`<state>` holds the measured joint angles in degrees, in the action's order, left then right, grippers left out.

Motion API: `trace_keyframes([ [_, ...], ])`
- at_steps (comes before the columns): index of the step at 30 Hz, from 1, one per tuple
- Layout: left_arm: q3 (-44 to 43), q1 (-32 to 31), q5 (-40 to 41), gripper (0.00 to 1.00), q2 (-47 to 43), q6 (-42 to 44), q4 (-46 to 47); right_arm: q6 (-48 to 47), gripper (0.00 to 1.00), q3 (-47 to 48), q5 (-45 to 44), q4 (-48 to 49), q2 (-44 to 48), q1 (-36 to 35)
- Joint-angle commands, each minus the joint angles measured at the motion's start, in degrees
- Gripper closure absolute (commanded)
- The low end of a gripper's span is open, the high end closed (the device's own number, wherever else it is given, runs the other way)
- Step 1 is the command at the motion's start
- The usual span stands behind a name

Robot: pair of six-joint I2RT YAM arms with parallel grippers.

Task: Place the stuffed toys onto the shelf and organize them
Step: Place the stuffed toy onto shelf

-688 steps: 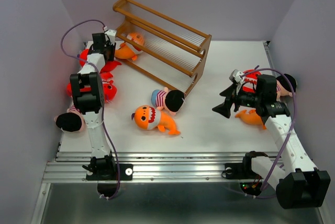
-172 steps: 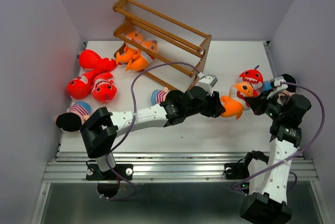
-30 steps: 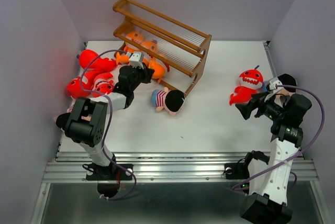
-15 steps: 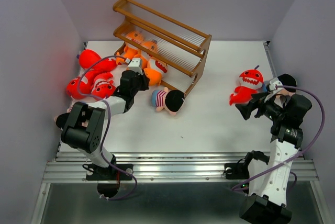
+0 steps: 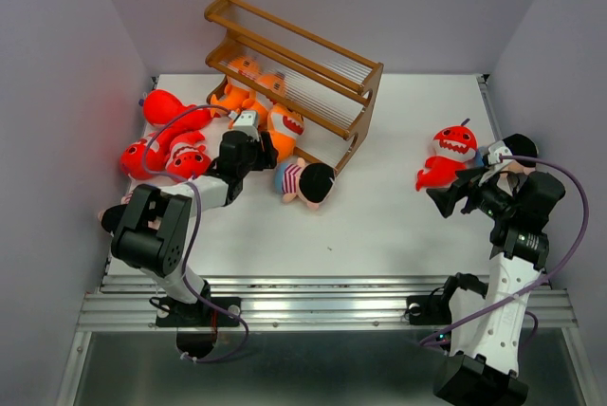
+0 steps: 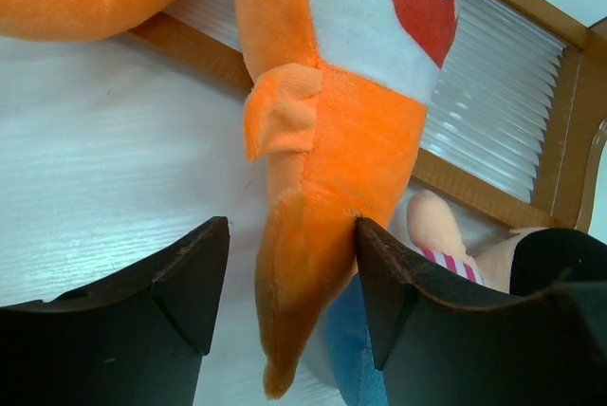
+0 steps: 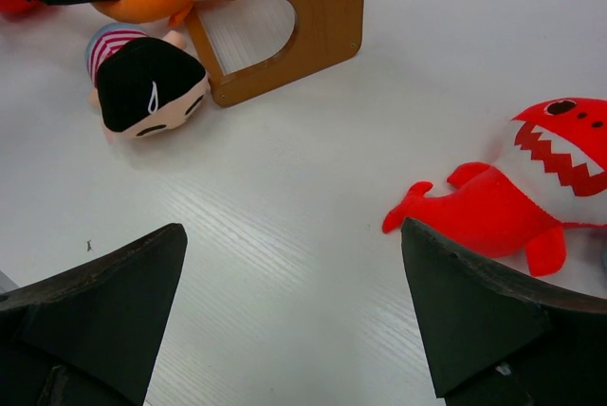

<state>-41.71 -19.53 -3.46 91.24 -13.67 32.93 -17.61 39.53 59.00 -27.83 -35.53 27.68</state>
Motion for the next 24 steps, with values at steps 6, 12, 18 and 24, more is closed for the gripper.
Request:
trace_keyframes([
  [6, -5.2, -0.3, -4.3, 0.24, 3.1, 2.5, -2.8, 0.1, 0.0, 1.1, 1.2, 2.5, 0.6, 0.0],
  [12, -7.0, -0.3, -3.6, 0.28, 5.0, 2.9, -3.4, 0.0, 0.0, 1.0, 1.2, 2.5, 0.6, 0.0],
  [18, -7.5, -0.1, -3.6, 0.52, 6.2, 3.1, -3.0, 0.0, 0.0, 1.0, 1.1, 2.5, 0.6, 0.0],
  [24, -7.0, 0.0, -2.9, 1.0, 6.0, 6.2, -1.4, 0.0, 0.0, 1.1, 1.2, 2.5, 0.5, 0.0],
])
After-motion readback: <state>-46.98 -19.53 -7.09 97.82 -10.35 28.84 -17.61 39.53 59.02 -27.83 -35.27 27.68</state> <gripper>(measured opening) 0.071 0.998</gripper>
